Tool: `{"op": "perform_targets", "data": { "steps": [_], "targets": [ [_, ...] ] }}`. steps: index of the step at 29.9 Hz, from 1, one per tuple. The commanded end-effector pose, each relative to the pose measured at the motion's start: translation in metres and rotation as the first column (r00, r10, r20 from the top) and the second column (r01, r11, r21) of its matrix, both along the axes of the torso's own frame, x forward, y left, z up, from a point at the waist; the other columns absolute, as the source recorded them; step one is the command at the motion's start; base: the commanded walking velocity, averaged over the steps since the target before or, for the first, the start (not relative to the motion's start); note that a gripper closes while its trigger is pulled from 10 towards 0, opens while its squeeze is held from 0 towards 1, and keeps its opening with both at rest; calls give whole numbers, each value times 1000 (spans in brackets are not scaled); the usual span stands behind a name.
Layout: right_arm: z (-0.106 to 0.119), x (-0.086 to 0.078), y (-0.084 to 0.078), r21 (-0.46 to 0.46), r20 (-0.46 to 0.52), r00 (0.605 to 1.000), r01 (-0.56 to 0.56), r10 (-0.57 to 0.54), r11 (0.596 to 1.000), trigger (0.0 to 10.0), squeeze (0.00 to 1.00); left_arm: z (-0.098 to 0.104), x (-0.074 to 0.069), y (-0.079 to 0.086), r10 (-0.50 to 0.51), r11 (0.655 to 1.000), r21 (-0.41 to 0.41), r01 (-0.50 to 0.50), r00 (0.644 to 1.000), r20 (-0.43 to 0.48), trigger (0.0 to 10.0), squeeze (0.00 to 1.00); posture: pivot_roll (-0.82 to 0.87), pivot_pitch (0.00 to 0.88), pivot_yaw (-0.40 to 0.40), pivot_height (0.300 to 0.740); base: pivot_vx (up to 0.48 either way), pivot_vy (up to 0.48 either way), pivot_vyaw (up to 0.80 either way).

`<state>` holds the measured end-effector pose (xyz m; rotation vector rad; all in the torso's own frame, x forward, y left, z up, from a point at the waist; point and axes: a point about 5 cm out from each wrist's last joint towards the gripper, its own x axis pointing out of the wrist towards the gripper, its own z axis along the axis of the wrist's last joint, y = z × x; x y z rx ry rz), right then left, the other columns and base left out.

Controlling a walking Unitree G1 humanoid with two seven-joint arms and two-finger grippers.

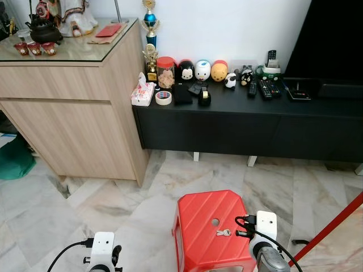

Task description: Hang keys on a hook

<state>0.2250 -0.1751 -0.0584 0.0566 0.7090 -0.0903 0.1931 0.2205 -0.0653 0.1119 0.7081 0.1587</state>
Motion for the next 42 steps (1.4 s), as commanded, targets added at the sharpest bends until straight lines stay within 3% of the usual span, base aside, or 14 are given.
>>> {"op": "perform_targets", "data": {
  "steps": [1, 14, 23, 28, 42],
  "targets": [
    [-10, -15, -4, -26, -73, 997, -2, 0, 1000, 10000, 0, -4, -8, 6, 54, 999, 3, -54, 997, -46, 10000, 0, 17, 0, 17, 740, 0, 0, 0],
    [-24, -45, -19, -63, -174, 984, 22, -32, 998, 10000, 0, -6, -13, 9, 51, 999, -1, -51, 997, -56, 10000, 0, 10, 0, 20, 740, 0, 0, 0],
    [-26, -47, -17, -62, -179, 983, 20, -31, 998, 10000, 0, -7, -14, 8, 40, 999, 8, -39, 997, -63, 10000, 0, -6, 0, 32, 740, 0, 0, 0],
    [-25, -45, -15, -60, -176, 984, 17, -27, 998, 10000, 0, -5, -9, 6, 22, 1000, 7, -22, 999, -50, 10000, 0, -7, 0, 40, 740, -253, 0, 0],
    [-25, -47, -17, -66, -177, 984, 22, -33, 998, 10000, 0, -5, -11, 9, 24, 1000, 12, -24, 998, -54, 10000, 0, 2, 0, 44, 740, -267, 0, 0]
  ]
}}
